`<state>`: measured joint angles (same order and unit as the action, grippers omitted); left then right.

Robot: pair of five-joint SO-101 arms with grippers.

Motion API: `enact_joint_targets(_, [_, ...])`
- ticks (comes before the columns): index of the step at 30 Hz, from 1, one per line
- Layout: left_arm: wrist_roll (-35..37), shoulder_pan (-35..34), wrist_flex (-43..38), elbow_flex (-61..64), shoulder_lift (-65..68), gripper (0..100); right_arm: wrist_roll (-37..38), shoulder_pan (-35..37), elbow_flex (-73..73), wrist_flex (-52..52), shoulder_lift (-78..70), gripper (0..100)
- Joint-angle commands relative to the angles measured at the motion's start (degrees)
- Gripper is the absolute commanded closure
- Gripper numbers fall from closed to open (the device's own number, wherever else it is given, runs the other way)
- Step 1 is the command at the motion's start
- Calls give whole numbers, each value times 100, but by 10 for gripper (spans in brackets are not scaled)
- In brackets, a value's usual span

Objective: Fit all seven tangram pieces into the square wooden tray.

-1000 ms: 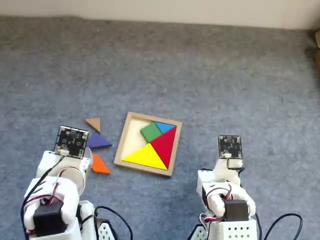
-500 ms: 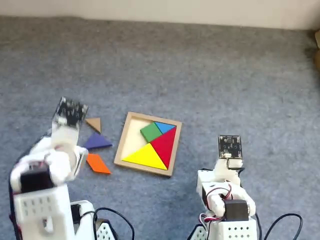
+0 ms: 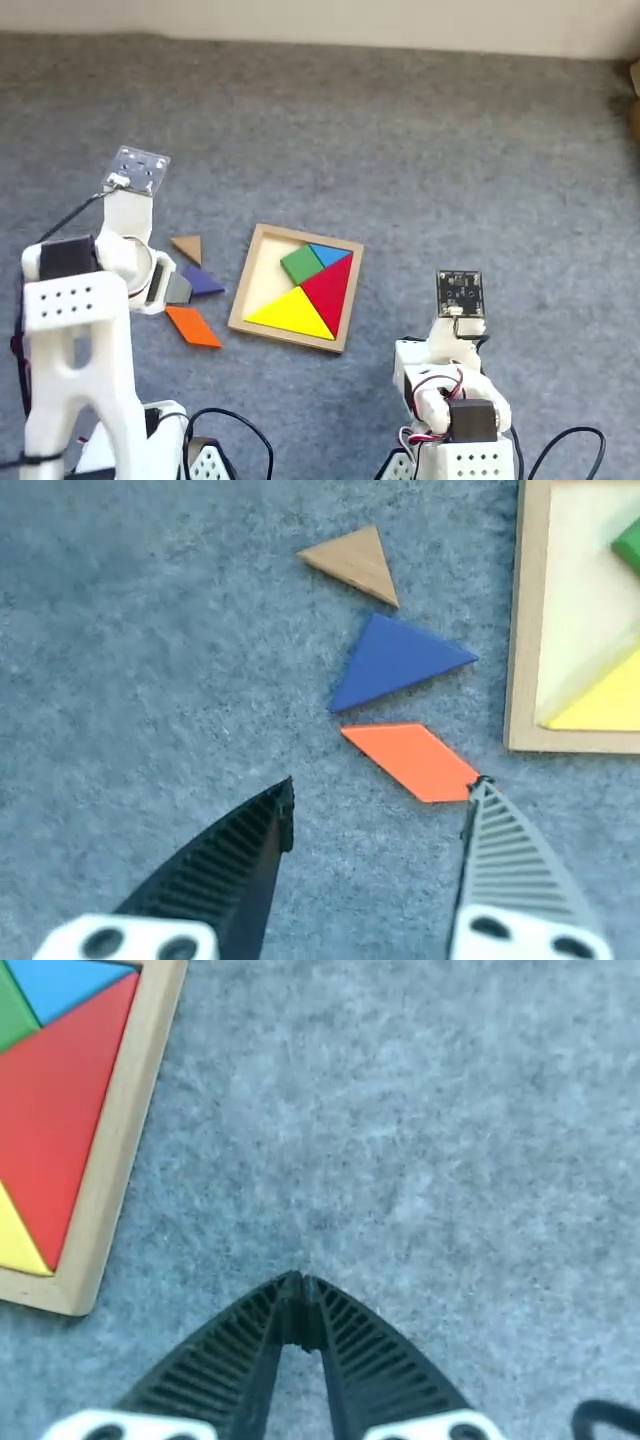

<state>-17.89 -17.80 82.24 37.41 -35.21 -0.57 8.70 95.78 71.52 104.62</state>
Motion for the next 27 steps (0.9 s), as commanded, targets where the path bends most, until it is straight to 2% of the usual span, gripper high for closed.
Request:
enact_joint_targets(1, [299,101,0,-277,435,741,-62,57,848,22,48,993])
enact_joint_targets(5, [589,110,-18,-303,1103,741,-62,57,848,22,48,993])
enact_joint_targets(8, [448,242,-343,-418,1508,740,-62,57,848,22,48,993])
enact_joint_targets(12, [88,286,-624,-778,2044,742,-62,57,848,22,48,993])
enact_joint_targets(20, [-985,400,-624,-1569,3125,744,-62,57,848,22,48,993])
enact_joint_targets(27, [-1591,927,-624,-1982,3881,745,-62,57,848,22,48,993])
